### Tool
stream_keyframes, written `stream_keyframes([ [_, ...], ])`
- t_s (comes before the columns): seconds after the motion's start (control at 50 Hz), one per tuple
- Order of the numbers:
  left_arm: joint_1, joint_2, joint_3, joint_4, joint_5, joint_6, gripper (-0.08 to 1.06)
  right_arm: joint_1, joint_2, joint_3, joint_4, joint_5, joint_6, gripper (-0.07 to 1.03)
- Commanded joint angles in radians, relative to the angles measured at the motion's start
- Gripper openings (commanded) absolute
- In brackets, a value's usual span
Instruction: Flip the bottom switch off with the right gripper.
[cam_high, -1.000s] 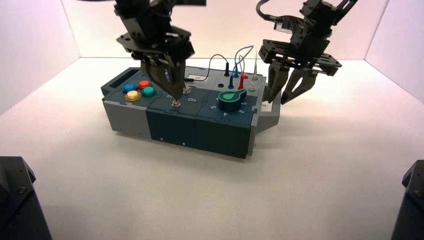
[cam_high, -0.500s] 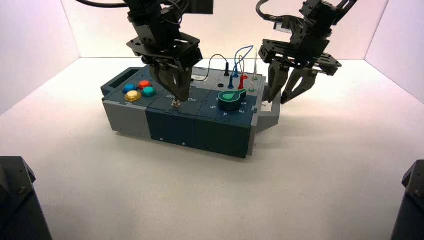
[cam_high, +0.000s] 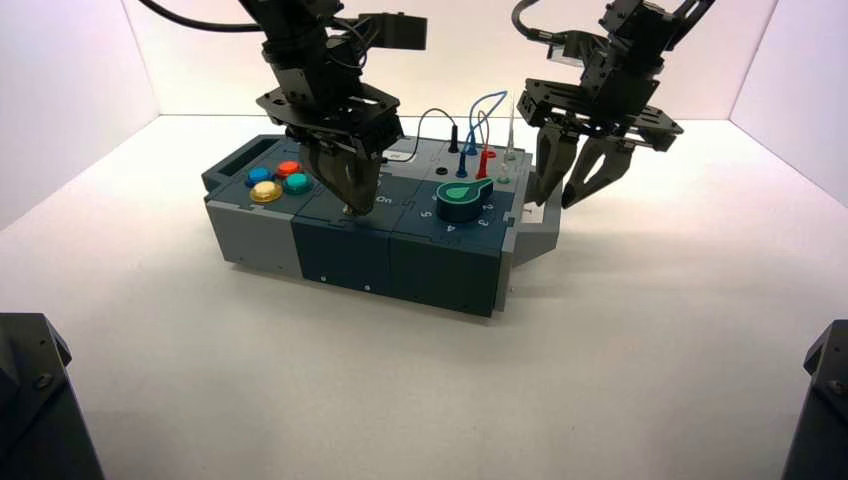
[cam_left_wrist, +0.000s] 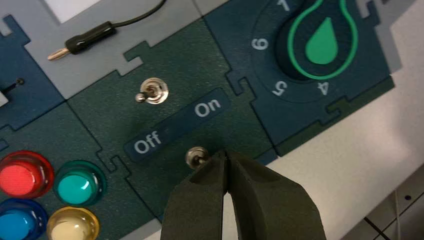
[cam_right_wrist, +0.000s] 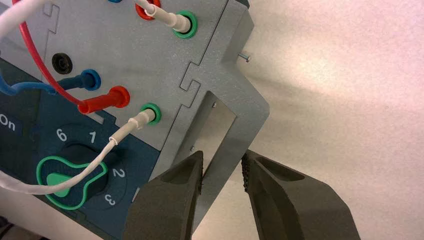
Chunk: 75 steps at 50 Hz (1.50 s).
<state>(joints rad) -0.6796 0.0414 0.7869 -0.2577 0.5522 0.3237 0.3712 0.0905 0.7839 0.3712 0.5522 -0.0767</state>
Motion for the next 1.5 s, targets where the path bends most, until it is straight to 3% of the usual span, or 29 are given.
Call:
stream_keyframes([
  [0.02,0.02,-0.017,-0.021,0.005,-0.006,0.005,-0.03,0.003,-0.009,-0.012,-0.008,-0.003,-0.031,-0.02],
  [0.18,0.038,-0.026,-0.025,0.023,-0.005,0.006,-0.03,0.003,-0.009,-0.011,-0.008,-0.003,-0.032,-0.02],
  [0.8,0.103,-0.051,-0.026,0.04,0.008,0.009,-0.03,0.003,-0.002,-0.011,-0.008,-0.003,-0.032,-0.02],
  [1.5,0.1,-0.046,-0.034,0.037,0.014,0.009,-0.03,0.003,0.011,-0.023,-0.011,-0.003,-0.031,-0.01],
])
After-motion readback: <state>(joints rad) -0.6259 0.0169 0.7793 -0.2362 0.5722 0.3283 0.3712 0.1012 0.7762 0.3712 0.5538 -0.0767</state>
